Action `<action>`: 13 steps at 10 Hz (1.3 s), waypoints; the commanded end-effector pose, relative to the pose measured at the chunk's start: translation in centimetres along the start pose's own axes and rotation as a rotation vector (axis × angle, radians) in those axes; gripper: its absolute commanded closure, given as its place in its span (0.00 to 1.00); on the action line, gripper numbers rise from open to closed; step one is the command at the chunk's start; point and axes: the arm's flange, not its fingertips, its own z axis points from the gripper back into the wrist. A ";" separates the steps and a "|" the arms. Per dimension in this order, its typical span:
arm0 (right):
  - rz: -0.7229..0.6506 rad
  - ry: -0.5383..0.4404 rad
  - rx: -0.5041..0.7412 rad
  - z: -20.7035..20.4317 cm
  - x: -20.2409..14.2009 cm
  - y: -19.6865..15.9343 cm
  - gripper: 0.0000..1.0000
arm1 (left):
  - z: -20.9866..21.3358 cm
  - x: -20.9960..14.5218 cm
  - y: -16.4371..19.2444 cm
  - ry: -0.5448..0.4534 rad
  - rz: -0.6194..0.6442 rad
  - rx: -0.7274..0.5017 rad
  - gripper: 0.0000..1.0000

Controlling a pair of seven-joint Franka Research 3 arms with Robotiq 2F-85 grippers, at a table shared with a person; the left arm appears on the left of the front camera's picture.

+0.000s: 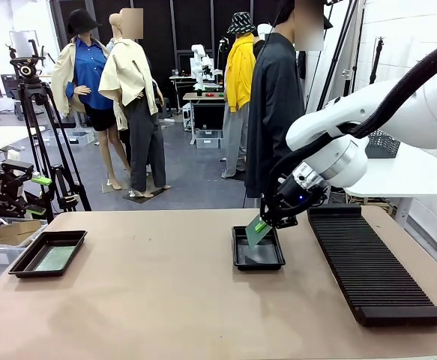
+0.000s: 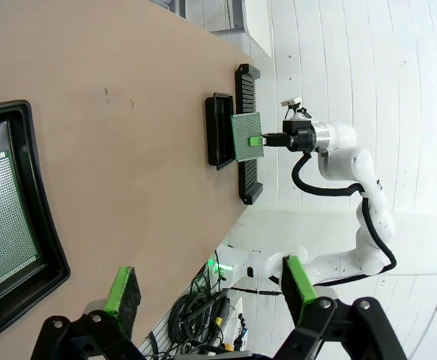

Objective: Inspect and transfer BCBs to ESD trays.
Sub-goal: Pick up the Blank PCB from the PCB Rack and place it in the right ESD tray.

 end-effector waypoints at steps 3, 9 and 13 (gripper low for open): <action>0.055 -0.069 0.030 -2.3 0.3 0.0 1.00 | 0.1 -0.1 -0.1 0.008 -0.001 0.000 0.00; 0.085 -0.093 0.013 -4.8 0.3 -1.3 1.00 | 0.1 -0.1 -0.1 0.008 -0.001 0.000 0.00; 0.096 -0.066 -0.020 -4.5 0.2 -1.3 0.59 | 0.1 -0.1 -0.1 0.008 -0.001 0.000 0.00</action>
